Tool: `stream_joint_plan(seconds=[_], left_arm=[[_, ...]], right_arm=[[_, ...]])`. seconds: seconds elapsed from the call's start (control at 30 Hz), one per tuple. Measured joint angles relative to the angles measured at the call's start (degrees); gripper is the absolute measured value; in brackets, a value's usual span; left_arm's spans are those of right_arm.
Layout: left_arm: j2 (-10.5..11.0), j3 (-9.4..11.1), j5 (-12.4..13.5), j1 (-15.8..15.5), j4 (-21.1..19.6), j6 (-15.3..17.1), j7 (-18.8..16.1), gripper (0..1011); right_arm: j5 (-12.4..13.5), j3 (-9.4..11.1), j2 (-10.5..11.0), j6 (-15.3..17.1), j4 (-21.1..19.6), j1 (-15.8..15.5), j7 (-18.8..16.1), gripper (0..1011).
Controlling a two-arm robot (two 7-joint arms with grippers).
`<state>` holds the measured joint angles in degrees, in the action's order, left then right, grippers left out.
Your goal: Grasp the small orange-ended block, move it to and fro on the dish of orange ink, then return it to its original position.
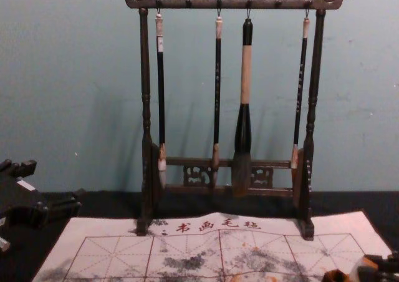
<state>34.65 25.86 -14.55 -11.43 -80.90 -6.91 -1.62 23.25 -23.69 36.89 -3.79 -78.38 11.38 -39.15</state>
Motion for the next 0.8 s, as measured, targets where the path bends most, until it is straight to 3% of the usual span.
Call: stream_joint_plan(seconds=[0.13,0.8], left_arm=[[0.0,0.0,0.0,0.0,0.0,0.0,0.0,1001],[0.0,0.0,0.0,0.0,0.0,0.0,0.0,1001]], right_arm=[[0.0,0.0,0.0,0.0,0.0,0.0,0.0,125],[0.0,0.0,0.0,0.0,0.0,0.0,0.0,112]])
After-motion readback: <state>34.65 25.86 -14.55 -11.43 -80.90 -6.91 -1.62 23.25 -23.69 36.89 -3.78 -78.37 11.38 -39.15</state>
